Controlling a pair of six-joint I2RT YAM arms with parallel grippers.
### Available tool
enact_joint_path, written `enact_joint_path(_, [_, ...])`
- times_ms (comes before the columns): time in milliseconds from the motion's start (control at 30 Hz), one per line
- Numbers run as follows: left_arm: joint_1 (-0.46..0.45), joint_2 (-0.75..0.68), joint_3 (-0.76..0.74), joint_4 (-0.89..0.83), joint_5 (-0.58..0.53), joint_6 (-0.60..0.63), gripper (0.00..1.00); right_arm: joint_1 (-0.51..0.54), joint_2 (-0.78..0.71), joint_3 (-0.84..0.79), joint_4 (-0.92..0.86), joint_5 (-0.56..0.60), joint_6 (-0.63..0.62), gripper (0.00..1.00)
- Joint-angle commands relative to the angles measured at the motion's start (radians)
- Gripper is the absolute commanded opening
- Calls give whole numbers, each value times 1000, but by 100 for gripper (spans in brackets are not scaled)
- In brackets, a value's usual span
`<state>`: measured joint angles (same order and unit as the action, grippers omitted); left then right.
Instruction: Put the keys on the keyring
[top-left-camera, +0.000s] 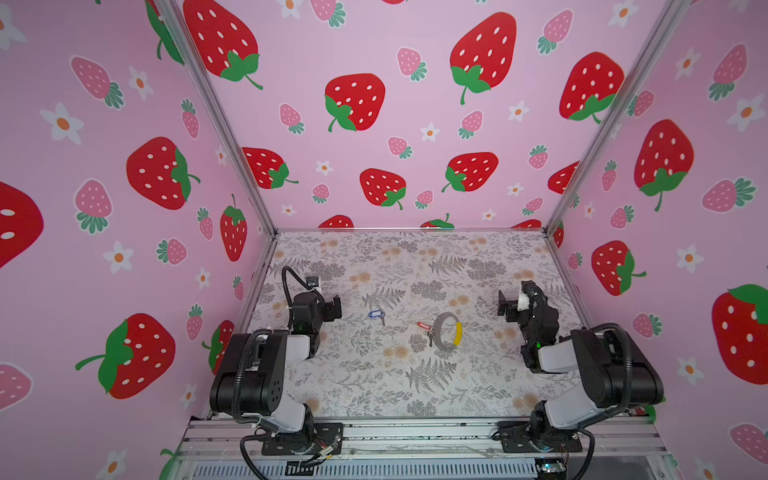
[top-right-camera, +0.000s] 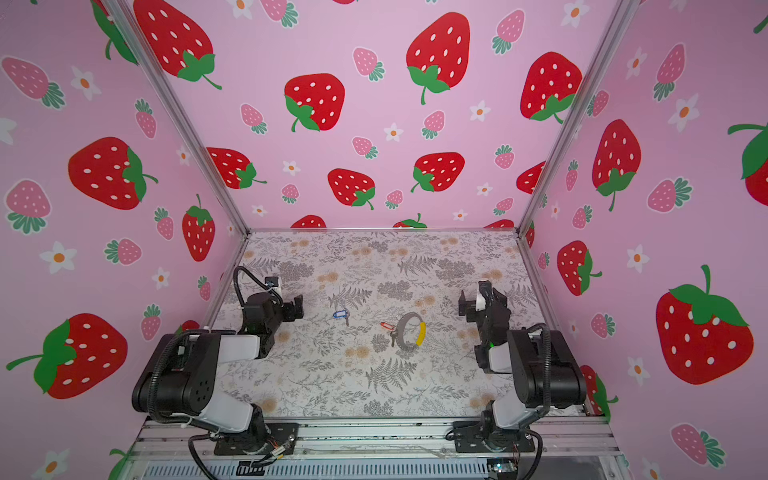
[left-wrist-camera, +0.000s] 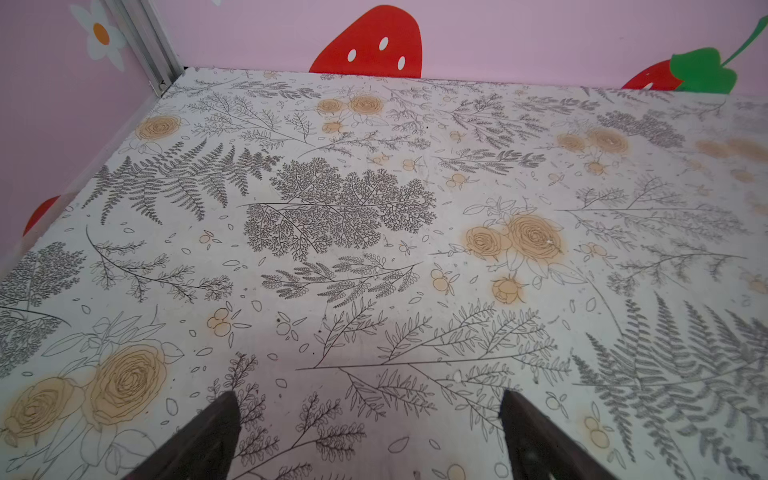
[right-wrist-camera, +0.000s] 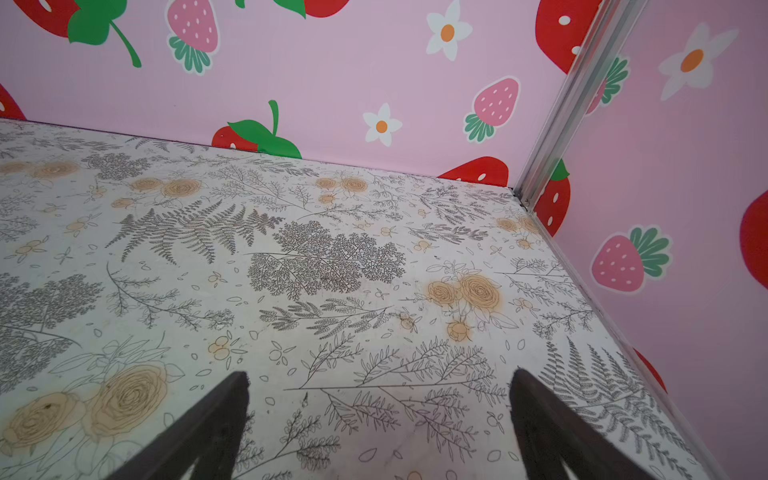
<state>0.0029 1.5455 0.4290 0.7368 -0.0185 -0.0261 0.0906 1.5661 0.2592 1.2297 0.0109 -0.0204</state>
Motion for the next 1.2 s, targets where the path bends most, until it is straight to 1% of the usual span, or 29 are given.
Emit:
enact_joint_path(0, [3, 6, 31, 16, -8, 0, 99, 0, 3, 9, 17, 14, 17, 99])
enact_joint_path(933, [4, 5, 31, 17, -5, -1, 99, 0, -7, 6, 24, 15, 20, 99])
enact_joint_path(1000, [3, 4, 30, 19, -5, -1, 99, -1, -57, 16, -40, 23, 20, 99])
enact_joint_path(1067, [4, 1, 31, 17, -10, -3, 99, 0, -108, 51, -146, 34, 20, 99])
enact_joint_path(1133, [4, -27, 68, -60, -23, -8, 99, 0, -154, 73, -214, 20, 16, 100])
enact_joint_path(1167, [4, -64, 105, -152, -19, -5, 99, 0, -195, 74, -238, -3, 5, 99])
